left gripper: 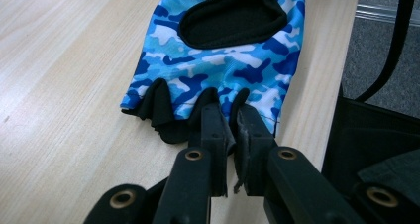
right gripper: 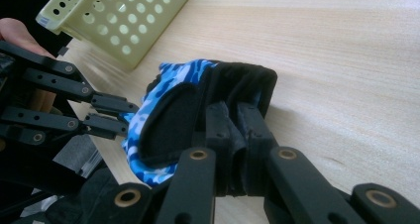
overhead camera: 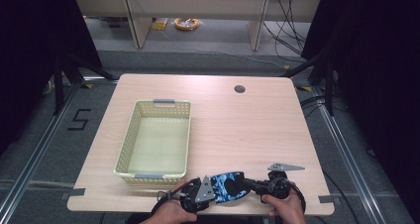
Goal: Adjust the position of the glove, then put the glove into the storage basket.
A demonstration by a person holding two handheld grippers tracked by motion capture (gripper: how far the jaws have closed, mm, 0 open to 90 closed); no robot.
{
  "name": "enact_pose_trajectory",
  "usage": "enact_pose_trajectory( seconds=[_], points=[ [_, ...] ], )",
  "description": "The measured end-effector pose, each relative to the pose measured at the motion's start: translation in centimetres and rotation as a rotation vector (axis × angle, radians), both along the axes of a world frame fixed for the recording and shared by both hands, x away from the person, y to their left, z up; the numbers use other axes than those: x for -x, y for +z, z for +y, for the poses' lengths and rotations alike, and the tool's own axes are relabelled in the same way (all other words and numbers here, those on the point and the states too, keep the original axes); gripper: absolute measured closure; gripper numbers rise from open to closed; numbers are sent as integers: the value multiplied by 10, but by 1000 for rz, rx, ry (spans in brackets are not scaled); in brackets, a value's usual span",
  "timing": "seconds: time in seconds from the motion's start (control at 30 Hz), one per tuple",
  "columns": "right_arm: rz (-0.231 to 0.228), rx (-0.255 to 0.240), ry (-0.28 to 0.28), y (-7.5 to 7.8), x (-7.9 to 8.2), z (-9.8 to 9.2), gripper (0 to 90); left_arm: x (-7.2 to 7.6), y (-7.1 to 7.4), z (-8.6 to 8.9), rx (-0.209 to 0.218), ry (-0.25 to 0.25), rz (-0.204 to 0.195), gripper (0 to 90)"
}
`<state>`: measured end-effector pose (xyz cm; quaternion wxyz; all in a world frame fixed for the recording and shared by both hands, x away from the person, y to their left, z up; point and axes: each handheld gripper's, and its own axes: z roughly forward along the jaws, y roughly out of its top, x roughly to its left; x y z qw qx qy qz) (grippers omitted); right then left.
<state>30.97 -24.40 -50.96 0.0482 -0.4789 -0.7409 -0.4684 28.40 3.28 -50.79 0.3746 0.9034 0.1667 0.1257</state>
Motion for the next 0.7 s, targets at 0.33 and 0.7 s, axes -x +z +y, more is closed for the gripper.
enact_pose_trajectory(
  seconds=[0.33,0.7],
  points=[
    [-31,-41,13,6,3,1,856,1,7,3,11,0,-19,841],
    [-56,-50,-11,29,13,6,858,8,28,12,49,3,-51,843]
  ],
)
